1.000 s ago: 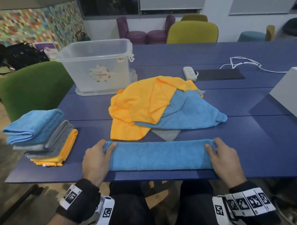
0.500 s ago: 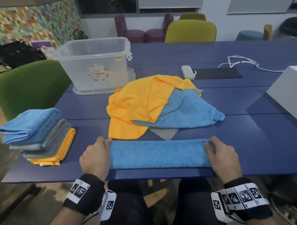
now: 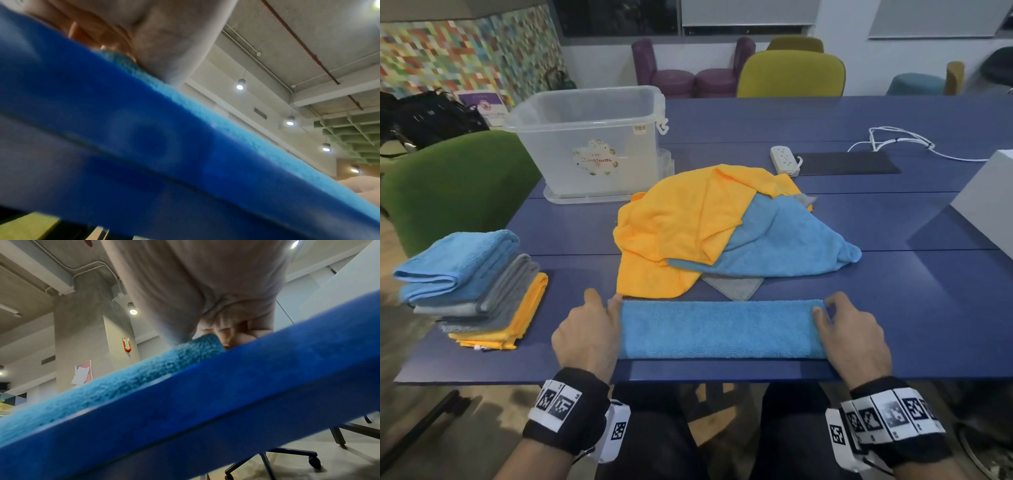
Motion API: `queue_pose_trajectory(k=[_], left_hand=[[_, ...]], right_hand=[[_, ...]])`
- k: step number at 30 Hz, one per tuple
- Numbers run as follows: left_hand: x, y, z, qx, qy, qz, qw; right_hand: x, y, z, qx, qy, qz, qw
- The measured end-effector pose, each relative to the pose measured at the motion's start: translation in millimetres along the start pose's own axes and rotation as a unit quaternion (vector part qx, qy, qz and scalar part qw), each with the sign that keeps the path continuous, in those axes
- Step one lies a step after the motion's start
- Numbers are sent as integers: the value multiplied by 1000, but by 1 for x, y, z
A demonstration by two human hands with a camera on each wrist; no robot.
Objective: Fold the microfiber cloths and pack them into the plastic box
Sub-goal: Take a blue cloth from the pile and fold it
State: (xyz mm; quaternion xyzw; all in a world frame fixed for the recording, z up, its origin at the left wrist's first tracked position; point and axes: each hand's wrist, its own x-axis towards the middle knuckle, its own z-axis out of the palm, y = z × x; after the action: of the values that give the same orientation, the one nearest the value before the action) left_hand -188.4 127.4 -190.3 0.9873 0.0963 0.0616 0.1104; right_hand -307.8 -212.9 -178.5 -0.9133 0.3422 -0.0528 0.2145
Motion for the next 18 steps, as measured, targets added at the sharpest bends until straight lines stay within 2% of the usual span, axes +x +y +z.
queue_pose_trajectory(k=[3,5,6,8,10,12,13,18], left_hand=[[-7,-9,-4,-55,66,16,996],[-21,-4,-3,-69,139,94,983],[-30,5,-1,-80,151,153,973],[-49,27,10,-109,103,272,950],[-60,43,29,-100,21,339,935],[-59,45,43,-67,-42,332,940],[-57,41,48,-50,-53,319,945],[-38,10,40,-17,-73,261,962]], right_hand=[[-9,-6,4,11,83,-57,995],[-23,-20,14,0,146,-147,978],[-31,-31,23,10,151,-203,967],[-45,-57,47,44,93,-307,946],[-53,-79,73,38,-2,-367,930],[-53,-85,94,-11,-57,-391,918],[-52,-82,99,-39,-62,-393,916],[-39,-36,87,-96,-8,-345,934]])
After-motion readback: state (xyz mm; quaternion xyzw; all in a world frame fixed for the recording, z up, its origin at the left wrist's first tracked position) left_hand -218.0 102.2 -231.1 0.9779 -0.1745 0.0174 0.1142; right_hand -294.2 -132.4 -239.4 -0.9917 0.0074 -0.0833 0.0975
